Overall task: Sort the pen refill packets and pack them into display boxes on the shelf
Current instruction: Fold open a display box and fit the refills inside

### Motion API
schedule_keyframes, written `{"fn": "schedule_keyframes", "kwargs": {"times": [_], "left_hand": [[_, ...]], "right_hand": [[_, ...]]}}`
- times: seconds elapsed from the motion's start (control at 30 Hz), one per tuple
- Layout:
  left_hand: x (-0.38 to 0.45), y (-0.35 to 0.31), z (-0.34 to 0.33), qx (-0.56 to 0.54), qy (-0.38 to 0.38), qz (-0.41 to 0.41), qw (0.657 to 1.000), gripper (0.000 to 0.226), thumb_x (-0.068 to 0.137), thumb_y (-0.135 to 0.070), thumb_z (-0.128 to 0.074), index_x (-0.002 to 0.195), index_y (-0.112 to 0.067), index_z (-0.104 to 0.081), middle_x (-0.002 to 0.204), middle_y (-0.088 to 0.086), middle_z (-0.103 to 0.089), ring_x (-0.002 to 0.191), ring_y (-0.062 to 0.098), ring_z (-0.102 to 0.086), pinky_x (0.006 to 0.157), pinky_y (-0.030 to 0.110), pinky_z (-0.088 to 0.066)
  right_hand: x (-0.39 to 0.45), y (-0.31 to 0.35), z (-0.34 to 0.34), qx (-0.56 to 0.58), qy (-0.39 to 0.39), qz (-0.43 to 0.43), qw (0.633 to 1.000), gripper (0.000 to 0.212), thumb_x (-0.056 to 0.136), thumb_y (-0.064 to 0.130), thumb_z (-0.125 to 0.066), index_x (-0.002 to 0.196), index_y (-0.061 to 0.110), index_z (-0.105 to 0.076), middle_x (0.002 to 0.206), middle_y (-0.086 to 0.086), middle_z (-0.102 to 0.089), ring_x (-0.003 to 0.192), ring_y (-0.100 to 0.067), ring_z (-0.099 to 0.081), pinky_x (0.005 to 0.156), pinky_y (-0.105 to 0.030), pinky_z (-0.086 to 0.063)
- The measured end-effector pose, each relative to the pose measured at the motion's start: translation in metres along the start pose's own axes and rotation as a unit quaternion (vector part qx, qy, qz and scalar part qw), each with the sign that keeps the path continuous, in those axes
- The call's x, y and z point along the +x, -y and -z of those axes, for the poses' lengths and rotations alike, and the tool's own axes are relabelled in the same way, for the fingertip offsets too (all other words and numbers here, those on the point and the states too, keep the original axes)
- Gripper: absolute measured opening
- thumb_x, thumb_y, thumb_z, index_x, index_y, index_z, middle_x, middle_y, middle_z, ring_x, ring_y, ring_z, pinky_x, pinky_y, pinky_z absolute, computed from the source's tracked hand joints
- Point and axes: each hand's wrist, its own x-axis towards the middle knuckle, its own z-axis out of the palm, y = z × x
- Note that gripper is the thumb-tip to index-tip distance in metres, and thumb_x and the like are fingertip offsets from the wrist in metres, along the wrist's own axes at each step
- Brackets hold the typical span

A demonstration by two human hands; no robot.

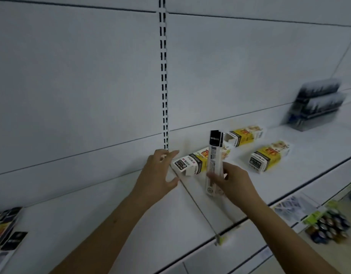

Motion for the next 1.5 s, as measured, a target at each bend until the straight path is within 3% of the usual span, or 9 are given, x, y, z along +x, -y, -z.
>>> {"fn": "schedule_keyframes", "kwargs": {"times": [0.1,0.37,0.57,0.7,0.83,0.93,1.1,1.43,1.5], "left_hand": [[0.025,-0.006,-0.017,-0.009,0.060,-0.007,0.998,0.053,0.086,-0.023,-0.070,0.136,-0.026,-0.055,0.134,-0.002,-0.045,0.106,0.016,-0.058,0.090,0.034,-0.052],[0.066,-0.053,0.045,-0.020,-0.019,-0.088,0.996,0.010,0.089,-0.017,-0.065,0.096,-0.022,-0.071,0.091,-0.010,-0.066,0.080,0.006,-0.060,0.070,0.022,-0.047],[0.078,-0.100,0.094,-0.119,-0.049,-0.038,0.991,0.011,0.090,-0.031,-0.068,0.080,-0.028,-0.070,0.062,-0.017,-0.060,0.060,-0.004,-0.054,0.058,0.009,-0.037],[0.070,-0.106,0.082,-0.198,-0.046,0.037,0.978,0.025,0.096,-0.035,-0.056,0.086,-0.012,-0.063,0.079,0.007,-0.069,0.073,0.026,-0.065,0.066,0.043,-0.052],[0.068,-0.091,0.061,-0.315,-0.026,0.132,0.940,0.026,0.098,-0.031,-0.051,0.101,-0.006,-0.059,0.085,0.014,-0.070,0.074,0.030,-0.070,0.065,0.044,-0.056],[0.057,-0.089,0.055,-0.383,-0.027,0.156,0.910,0.018,0.100,-0.024,-0.052,0.098,-0.009,-0.062,0.078,0.001,-0.069,0.063,0.012,-0.066,0.057,0.025,-0.051],[0.031,-0.103,0.053,-0.474,-0.019,0.190,0.859,0.023,0.101,-0.024,-0.046,0.118,-0.019,-0.061,0.101,0.005,-0.073,0.097,0.024,-0.069,0.086,0.041,-0.055],[0.002,-0.118,0.060,-0.619,0.051,0.144,0.771,0.030,0.053,-0.019,-0.056,0.073,-0.014,-0.076,0.074,-0.002,-0.073,0.070,0.008,-0.068,0.065,0.018,-0.053],[-0.003,-0.119,0.059,-0.609,0.078,0.119,0.780,0.038,0.050,-0.014,-0.055,0.083,-0.016,-0.072,0.072,-0.008,-0.074,0.066,0.002,-0.068,0.059,0.014,-0.051]], "right_hand": [[0.014,-0.017,0.015,0.063,0.037,-0.020,0.997,0.025,0.091,0.034,-0.064,0.112,0.021,-0.068,0.102,0.004,-0.071,0.084,-0.008,-0.065,0.065,-0.016,-0.048],[0.024,-0.007,0.071,0.281,0.141,-0.032,0.949,0.013,0.087,0.025,-0.067,0.098,0.020,-0.071,0.090,0.004,-0.077,0.075,-0.007,-0.070,0.068,-0.020,-0.050],[0.019,0.025,0.127,0.365,0.107,0.077,0.922,0.050,0.057,0.058,-0.082,0.091,0.021,-0.076,0.094,-0.016,-0.072,0.076,-0.022,-0.060,0.077,-0.032,-0.053],[0.013,0.049,0.139,0.489,0.166,0.183,0.836,0.029,0.071,0.041,-0.078,0.093,0.023,-0.076,0.111,-0.010,-0.072,0.094,-0.019,-0.070,0.074,-0.024,-0.056],[0.010,0.065,0.107,0.582,0.175,0.151,0.780,0.011,0.074,0.025,-0.073,0.084,0.020,-0.075,0.099,-0.013,-0.071,0.085,-0.019,-0.068,0.074,-0.028,-0.057],[0.010,0.070,0.083,0.563,0.168,0.122,0.800,0.013,0.079,0.019,-0.064,0.086,0.013,-0.073,0.092,-0.018,-0.069,0.086,-0.024,-0.068,0.078,-0.033,-0.057],[0.009,0.065,0.081,0.493,0.141,0.110,0.851,0.017,0.075,0.036,-0.070,0.081,0.021,-0.074,0.093,-0.013,-0.073,0.089,-0.026,-0.070,0.076,-0.032,-0.057],[-0.009,0.070,0.126,0.277,0.074,0.239,0.928,0.015,0.081,0.033,-0.072,0.067,0.026,-0.072,0.068,0.002,-0.072,0.060,-0.010,-0.068,0.057,-0.010,-0.050],[-0.014,0.070,0.128,0.243,0.069,0.274,0.928,0.012,0.082,0.036,-0.073,0.070,0.034,-0.072,0.072,0.008,-0.072,0.063,-0.008,-0.068,0.057,-0.010,-0.049]]}}
